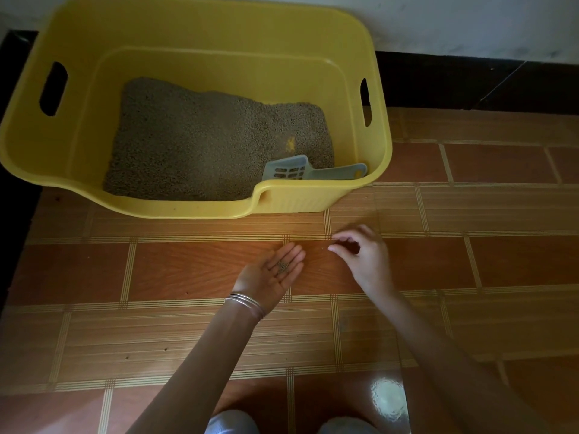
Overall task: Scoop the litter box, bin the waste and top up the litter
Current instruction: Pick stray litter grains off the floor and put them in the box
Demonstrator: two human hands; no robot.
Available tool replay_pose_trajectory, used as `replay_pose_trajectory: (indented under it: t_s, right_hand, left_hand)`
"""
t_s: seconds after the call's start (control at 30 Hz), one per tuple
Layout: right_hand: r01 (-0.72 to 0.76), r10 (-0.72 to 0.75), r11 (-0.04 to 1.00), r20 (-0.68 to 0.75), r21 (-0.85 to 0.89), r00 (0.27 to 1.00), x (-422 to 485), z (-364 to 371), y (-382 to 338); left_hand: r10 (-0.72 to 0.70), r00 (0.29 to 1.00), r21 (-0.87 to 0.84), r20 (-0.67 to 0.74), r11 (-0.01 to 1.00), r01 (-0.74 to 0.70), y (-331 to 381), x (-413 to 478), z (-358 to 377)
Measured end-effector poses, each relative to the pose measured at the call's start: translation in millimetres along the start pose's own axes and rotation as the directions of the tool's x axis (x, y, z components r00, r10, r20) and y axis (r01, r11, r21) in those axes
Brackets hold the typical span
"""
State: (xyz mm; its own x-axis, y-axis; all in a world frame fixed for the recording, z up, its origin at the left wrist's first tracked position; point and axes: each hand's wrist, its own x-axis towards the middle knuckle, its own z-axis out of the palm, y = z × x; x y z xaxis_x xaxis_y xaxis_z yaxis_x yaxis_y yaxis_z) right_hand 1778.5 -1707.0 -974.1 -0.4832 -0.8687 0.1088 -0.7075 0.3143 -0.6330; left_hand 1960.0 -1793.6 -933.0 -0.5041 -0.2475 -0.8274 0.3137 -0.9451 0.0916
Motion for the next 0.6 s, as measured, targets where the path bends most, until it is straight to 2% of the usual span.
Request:
replay_pose_trajectory:
  t_s: [0.1, 0.23, 0.4, 0.6]
  right_hand:
    - [-0.030, 0.027, 0.998, -0.072, -0.049, 0.997, -3, -3, 7]
    - [0.086, -0.089, 0.994, -0.041, -0.064, 0.995, -11, -1, 10]
    - [0.144, -0.145, 0.989, -0.006, -0.036, 0.989, -14, 7, 6]
    - [0.082, -0.082, 0.997, -0.054, -0.002, 0.995, -8, 10, 1]
  left_hand:
    - [-0.003, 1.000, -0.004, 0.010, 1.000, 0.003, 1, 0, -1]
    - [-0.006, 1.000, 0.008, 0.014, 1.000, 0.006, 0, 0, 0]
    - [-0.012, 1.000, 0.005, 0.011, 1.000, 0.012, 0, 1, 1]
    - [-0.007, 1.000, 0.007, 0.015, 1.000, 0.007, 0, -1, 3]
